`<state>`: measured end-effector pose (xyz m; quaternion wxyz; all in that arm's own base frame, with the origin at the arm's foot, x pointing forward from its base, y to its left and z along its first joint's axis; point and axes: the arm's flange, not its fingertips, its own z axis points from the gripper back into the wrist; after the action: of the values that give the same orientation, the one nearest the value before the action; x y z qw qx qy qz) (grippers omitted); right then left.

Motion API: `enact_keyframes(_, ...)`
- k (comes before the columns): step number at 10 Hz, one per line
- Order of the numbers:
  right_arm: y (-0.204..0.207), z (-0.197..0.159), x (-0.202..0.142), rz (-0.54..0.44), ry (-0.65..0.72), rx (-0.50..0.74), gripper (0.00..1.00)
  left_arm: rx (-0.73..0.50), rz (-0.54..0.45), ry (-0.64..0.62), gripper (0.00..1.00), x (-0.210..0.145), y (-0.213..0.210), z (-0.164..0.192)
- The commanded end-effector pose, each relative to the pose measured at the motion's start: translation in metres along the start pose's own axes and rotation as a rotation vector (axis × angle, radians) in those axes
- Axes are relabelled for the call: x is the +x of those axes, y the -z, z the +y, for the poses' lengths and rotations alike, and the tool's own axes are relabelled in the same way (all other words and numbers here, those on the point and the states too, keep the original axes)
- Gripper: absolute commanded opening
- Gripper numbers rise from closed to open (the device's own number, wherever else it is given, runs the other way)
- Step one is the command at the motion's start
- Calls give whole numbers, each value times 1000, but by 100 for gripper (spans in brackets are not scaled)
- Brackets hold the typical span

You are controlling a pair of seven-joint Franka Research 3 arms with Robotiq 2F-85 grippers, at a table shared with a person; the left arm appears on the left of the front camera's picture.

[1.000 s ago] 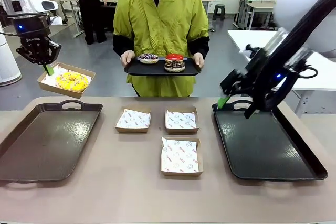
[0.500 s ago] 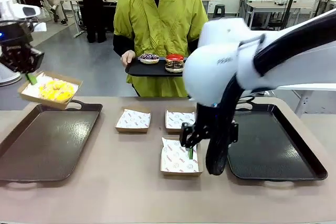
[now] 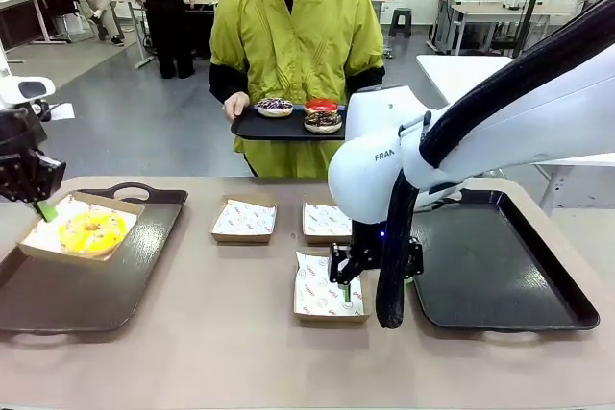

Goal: Individually package the donuts and arrange them on the tray.
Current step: Place the picked Paper togo box on the Handle tray while simultaneously picking up another Paper togo box from the table with the other hand.

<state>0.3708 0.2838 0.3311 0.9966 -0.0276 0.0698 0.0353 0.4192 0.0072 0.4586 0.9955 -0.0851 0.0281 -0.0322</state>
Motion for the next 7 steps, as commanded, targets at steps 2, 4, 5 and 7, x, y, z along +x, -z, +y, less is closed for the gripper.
enact_keyframes(2,12,9,-1,-118,42,12,100,-3,-123,32,1,-16,7,-5)
enact_keyframes(4,12,9,-7,-234,61,16,100,26,-142,9,1,-15,12,-9)
enact_keyframes(5,11,8,-10,-248,67,19,100,32,-130,-10,1,-14,12,-12)
enact_keyframes(7,4,10,-2,-186,31,49,100,21,-114,16,1,-11,5,-4)
